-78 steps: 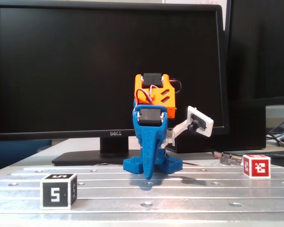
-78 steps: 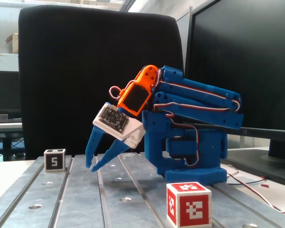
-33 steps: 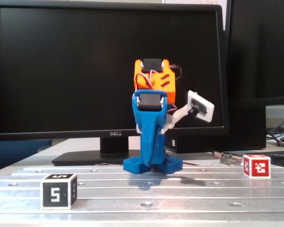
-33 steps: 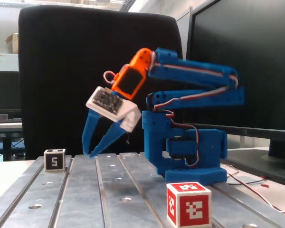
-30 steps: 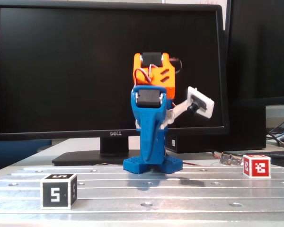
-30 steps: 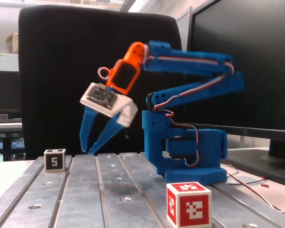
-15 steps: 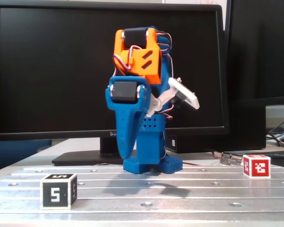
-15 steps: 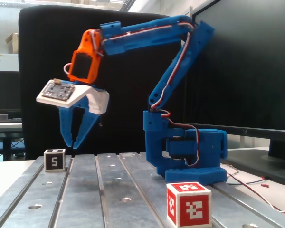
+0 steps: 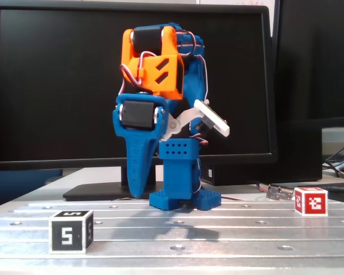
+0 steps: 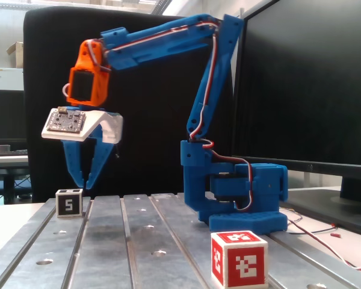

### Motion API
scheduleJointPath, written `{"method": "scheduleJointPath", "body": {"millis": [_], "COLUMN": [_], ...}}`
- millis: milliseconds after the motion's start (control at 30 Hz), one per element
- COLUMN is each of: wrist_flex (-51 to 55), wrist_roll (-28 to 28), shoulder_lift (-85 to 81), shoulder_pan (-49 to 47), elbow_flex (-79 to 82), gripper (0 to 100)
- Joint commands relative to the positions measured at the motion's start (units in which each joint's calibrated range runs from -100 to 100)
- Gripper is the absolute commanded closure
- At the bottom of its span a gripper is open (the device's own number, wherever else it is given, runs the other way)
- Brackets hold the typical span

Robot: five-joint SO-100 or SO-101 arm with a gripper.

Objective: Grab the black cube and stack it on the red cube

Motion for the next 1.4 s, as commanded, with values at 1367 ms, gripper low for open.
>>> {"method": "scheduleJointPath", "body": {"millis": [1367], "wrist_flex": [16.67], "wrist_roll": [15.03], "shoulder_lift": [24.79], "shoulder_pan": [14.26], "elbow_flex": [-34.92], "gripper": [70]}}
